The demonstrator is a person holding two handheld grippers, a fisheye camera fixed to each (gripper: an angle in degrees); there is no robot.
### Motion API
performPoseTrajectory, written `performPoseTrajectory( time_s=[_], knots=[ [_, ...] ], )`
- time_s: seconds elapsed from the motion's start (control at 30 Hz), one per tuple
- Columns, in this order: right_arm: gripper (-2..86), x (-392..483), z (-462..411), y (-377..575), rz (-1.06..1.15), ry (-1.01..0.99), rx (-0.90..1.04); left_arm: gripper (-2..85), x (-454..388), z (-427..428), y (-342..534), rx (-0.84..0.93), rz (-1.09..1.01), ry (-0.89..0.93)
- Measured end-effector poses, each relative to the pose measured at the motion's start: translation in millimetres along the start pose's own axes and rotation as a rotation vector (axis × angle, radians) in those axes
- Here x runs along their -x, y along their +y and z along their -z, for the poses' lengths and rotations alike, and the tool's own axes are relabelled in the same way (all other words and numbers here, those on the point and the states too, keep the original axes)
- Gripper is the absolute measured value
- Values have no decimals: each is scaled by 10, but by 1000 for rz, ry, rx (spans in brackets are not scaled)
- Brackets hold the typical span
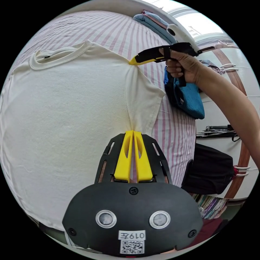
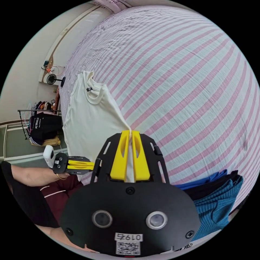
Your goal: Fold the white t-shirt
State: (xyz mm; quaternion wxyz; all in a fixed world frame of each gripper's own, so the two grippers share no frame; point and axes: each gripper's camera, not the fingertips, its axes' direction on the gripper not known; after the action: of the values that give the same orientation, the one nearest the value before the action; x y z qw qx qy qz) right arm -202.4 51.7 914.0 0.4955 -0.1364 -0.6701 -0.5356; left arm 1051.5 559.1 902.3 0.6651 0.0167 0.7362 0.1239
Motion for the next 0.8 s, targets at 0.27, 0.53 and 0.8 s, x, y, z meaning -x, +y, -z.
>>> performPoseTrajectory(
  time_s=[0.27, 0.53, 0.8],
  knots=[
    [70, 22, -53, 180, 20, -47, 8, 7, -170, -56, -25, 53, -12, -30],
    [55, -85, -123, 590, -14, -81, 101, 7, -249, -49, 10, 53, 3, -17],
    [-3, 22, -270, 877, -39, 20, 130, 7, -319, -20, 30, 71, 13, -12]
  ],
)
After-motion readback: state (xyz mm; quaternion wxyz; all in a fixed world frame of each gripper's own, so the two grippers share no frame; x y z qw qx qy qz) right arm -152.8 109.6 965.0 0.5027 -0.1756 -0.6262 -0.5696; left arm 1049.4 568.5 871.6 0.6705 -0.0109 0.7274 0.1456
